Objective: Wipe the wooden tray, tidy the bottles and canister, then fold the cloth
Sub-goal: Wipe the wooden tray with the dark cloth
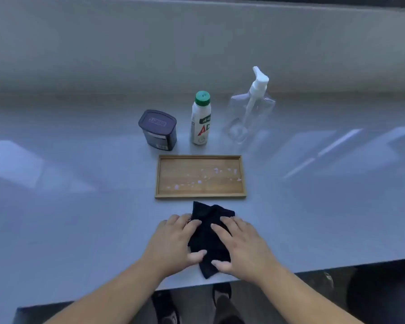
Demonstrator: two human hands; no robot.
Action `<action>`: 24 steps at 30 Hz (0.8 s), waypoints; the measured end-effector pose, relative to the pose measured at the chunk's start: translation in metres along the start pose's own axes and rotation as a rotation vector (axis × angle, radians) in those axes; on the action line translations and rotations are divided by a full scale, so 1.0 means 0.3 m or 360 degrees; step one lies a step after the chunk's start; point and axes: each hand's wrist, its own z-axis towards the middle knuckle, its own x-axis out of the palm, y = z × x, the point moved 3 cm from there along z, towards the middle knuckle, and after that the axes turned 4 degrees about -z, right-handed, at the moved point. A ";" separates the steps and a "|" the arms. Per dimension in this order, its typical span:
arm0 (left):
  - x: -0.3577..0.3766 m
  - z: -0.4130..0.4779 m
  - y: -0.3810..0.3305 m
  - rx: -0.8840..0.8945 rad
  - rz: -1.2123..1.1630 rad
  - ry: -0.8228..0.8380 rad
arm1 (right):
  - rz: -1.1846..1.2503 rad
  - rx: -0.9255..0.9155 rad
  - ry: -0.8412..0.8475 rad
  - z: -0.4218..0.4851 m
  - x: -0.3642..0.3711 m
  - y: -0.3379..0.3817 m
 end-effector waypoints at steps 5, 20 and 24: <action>0.029 0.041 -0.008 0.0185 0.0151 -0.0099 | 0.0007 -0.0097 -0.0172 0.027 0.049 -0.010; -0.180 0.164 0.198 -0.0445 -0.0289 -0.0787 | 0.0760 0.0378 -0.1054 0.250 -0.286 -0.180; -0.126 0.169 0.286 -0.0582 -0.0241 -0.0665 | 0.0642 0.0534 -0.1054 0.359 -0.282 -0.244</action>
